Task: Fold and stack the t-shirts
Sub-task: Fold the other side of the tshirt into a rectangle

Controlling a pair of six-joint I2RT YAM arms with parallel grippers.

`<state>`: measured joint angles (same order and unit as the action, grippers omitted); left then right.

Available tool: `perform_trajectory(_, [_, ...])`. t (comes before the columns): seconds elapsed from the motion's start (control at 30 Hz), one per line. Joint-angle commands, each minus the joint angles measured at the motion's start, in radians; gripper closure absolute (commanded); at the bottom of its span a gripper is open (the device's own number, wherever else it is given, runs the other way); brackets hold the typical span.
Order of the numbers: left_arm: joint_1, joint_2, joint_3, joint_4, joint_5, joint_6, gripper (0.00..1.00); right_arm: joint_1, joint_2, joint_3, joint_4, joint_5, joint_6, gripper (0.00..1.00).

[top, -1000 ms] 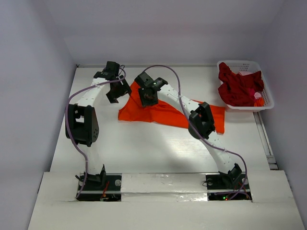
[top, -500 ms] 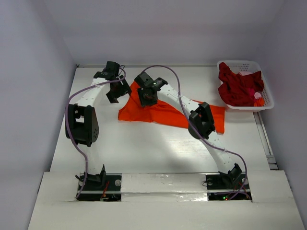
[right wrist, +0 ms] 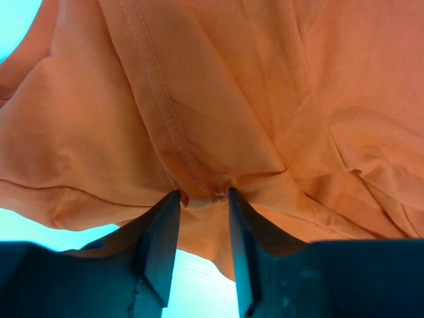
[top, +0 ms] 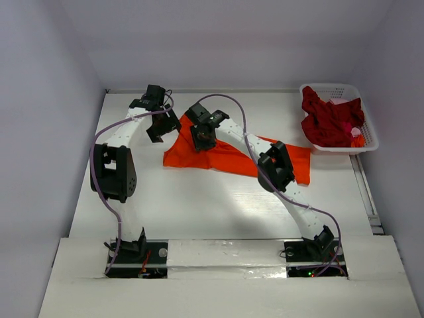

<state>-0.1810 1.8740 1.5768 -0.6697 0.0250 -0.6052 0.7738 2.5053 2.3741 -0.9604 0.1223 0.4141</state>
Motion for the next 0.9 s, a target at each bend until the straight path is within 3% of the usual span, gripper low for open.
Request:
perform_trajectory(0.0, [0.006, -0.056, -0.001, -0.004, -0.013, 0.012, 0.30, 0.009, 0.006, 0.037, 0.028, 0.011, 0.000, 0.61])
perform_trajectory(0.23, [0.006, -0.055, 0.002, -0.005, -0.007, 0.013, 0.30, 0.009, -0.003, 0.034, 0.031, 0.043, 0.003, 0.72])
perform_trajectory(0.33, [0.006, -0.053, 0.008, -0.007, -0.007, 0.013, 0.30, 0.009, -0.003, 0.036, 0.031, 0.051, 0.005, 0.97])
perform_trajectory(0.37, [0.006, -0.053, 0.011, -0.008, -0.007, 0.013, 0.30, 0.009, -0.003, 0.037, 0.029, 0.053, 0.003, 1.00])
perform_trajectory(0.87, [0.006, -0.065, -0.006, -0.005, 0.003, 0.013, 0.30, -0.025, -0.005, 0.099, 0.011, 0.051, -0.008, 1.00])
